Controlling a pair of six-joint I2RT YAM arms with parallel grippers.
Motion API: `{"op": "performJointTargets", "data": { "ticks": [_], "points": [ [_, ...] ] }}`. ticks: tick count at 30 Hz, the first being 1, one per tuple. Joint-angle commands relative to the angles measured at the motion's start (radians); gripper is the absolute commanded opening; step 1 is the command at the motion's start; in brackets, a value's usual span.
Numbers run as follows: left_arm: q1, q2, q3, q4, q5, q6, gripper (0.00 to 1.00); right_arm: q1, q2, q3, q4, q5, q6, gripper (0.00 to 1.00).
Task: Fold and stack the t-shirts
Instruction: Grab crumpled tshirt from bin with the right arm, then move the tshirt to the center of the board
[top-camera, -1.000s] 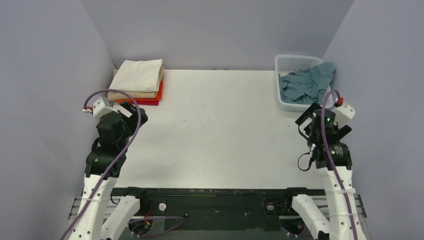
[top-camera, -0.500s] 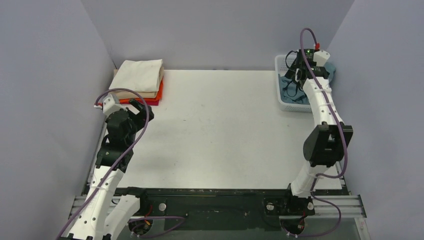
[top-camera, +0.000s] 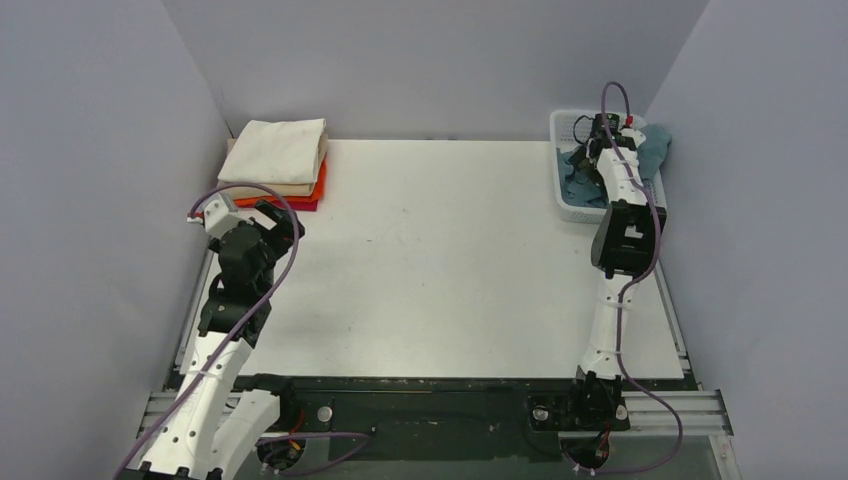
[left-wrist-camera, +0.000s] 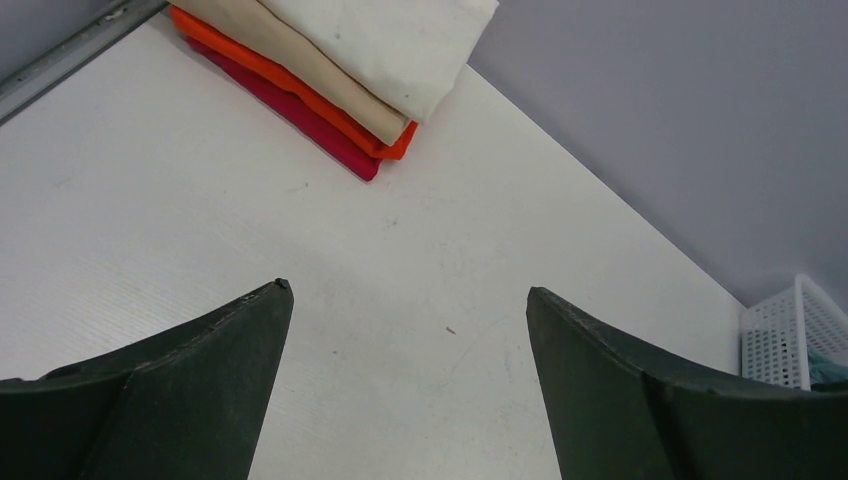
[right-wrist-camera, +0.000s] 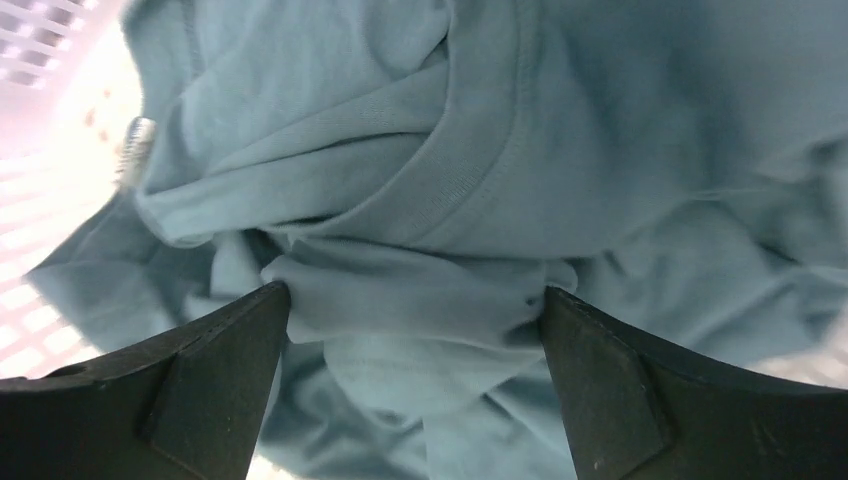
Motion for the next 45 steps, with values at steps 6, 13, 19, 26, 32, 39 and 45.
{"op": "performJointTargets", "data": {
  "ticks": [6, 13, 19, 26, 32, 39, 45],
  "points": [
    [0.009, -0.035, 0.008, 0.030, -0.115, -0.020, 0.98, 0.008, 0.123, 0.112, 0.039, -0.171, 0.167, 0.62],
    [0.008, -0.066, 0.023, -0.025, -0.091, -0.030, 0.98, 0.011, -0.059, 0.050, 0.166, -0.277, 0.216, 0.00],
    [0.009, -0.063, 0.043, -0.058, 0.017, -0.059, 0.98, 0.041, -0.514, -0.220, 0.319, -0.189, 0.195, 0.00],
    [0.009, -0.069, 0.076, -0.111, 0.217, -0.082, 0.98, 0.196, -0.796, -0.266, 0.275, -0.203, 0.056, 0.00],
    [0.008, -0.111, 0.076, -0.147, 0.265, -0.121, 0.98, 0.416, -0.848, -0.029, 0.176, -0.416, -0.046, 0.00],
    [0.008, -0.143, 0.088, -0.180, 0.262, -0.140, 0.98, 0.744, -0.801, 0.174, 0.184, -0.405, -0.120, 0.00],
    [0.008, -0.139, 0.092, -0.204, 0.290, -0.151, 0.98, 0.872, -0.721, 0.259, 0.285, -0.388, -0.081, 0.00]
  ]
}}
